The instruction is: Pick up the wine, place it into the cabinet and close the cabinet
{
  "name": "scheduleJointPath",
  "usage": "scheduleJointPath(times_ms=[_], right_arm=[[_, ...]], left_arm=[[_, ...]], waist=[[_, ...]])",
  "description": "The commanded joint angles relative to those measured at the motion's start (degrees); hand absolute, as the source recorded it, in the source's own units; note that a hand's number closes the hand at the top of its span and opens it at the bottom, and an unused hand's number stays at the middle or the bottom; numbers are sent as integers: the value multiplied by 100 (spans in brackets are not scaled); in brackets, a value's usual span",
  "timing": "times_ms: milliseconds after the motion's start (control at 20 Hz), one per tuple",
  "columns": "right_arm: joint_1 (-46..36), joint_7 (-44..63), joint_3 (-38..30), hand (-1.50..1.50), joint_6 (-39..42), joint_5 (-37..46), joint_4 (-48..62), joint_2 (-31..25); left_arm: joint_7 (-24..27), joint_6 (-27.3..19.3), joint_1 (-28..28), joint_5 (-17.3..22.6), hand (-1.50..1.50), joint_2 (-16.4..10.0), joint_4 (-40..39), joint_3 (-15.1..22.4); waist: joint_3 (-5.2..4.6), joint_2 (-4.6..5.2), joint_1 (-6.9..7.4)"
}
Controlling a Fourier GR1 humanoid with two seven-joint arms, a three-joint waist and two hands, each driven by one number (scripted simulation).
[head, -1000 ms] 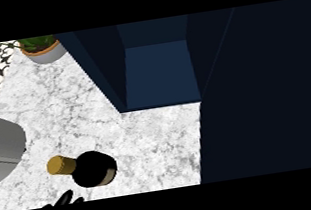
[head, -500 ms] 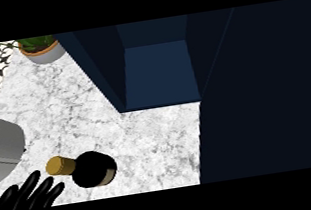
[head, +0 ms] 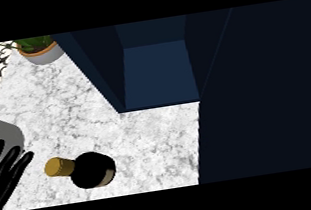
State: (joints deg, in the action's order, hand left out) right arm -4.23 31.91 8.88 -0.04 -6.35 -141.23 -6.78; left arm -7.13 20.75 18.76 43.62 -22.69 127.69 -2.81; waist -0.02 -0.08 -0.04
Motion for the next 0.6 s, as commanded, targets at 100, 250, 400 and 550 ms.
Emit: scheduleJointPath(times_ms=[100,250,400,550], right_arm=[[-217,479,90,-150,-160,38,-375,107],[109,345,-103,-150,120,-307,-600,-24],[-461,645,96,-150,-160,-13,-376,115],[39,218,33,-150,56,-7,-396,100]], left_arm=[[21,189,-714,-313,-150,236,-986,-162],[242,751,-536,-337,-150,184,-1464,-413],[325,752,-954,-1069,-150,403,-2006,-67],[546,954,-1121,-1275,-150,510,-2564,-169]], waist=[[-1,7,-14],[0,3,-15],[-2,8,-20],[1,6,-19]])
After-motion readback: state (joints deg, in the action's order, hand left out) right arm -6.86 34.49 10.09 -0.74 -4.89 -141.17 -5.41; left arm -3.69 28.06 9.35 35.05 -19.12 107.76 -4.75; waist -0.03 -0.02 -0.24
